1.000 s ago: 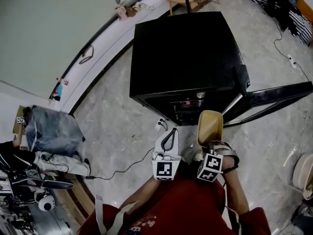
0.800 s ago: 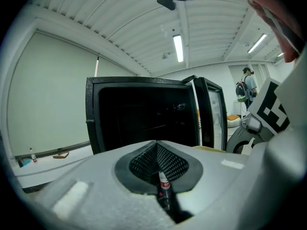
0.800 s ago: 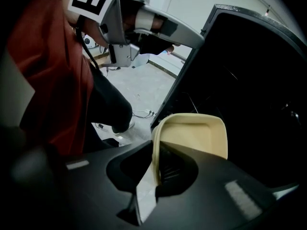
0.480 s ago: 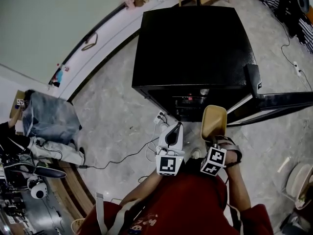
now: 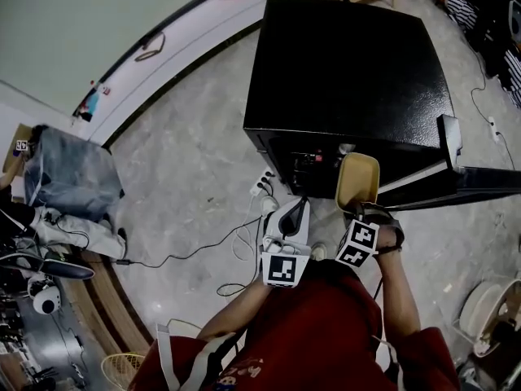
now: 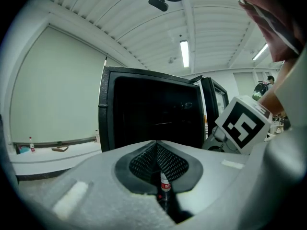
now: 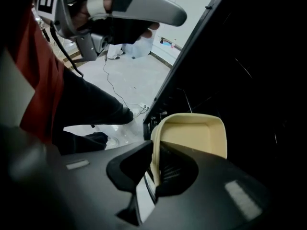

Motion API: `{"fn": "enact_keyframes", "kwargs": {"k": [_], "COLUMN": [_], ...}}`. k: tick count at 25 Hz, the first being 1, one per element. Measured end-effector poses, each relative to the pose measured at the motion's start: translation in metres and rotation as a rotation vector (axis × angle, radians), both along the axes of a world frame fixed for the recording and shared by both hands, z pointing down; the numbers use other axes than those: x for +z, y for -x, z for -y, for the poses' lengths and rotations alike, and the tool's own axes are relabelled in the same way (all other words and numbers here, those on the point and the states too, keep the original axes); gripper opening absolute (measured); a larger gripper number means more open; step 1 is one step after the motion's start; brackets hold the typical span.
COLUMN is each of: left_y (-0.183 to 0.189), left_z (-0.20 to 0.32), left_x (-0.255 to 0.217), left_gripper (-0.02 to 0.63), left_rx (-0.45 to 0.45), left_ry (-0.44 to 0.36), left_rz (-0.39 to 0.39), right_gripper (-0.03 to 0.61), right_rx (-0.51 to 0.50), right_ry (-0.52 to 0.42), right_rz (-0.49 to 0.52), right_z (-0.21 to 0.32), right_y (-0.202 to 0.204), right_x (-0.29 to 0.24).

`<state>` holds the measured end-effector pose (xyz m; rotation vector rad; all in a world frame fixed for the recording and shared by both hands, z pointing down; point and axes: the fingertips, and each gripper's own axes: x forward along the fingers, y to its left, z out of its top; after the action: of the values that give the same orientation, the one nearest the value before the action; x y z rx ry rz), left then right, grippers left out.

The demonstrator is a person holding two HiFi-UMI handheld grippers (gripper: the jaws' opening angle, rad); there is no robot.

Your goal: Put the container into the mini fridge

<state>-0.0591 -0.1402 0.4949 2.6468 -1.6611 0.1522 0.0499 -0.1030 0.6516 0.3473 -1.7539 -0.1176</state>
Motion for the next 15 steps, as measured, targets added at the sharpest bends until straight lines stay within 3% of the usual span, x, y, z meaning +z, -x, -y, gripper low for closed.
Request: {"fn": "enact_keyframes", "kwargs": {"k": [15], "left_y": [0.036], "left_z": [-0.01], "left_x": [0.011], "left_gripper": [0.005], "left_rx": [-0.097], "left_ry": [0.031], "left_rz": [-0.016], "right_gripper": [0.029], "right_rx": [0.033], "right_ry": [-0.02], "right_rz": [-0.058], "right_z": [0.085], "right_y": [-0.011], "right_x": [0.025]}}
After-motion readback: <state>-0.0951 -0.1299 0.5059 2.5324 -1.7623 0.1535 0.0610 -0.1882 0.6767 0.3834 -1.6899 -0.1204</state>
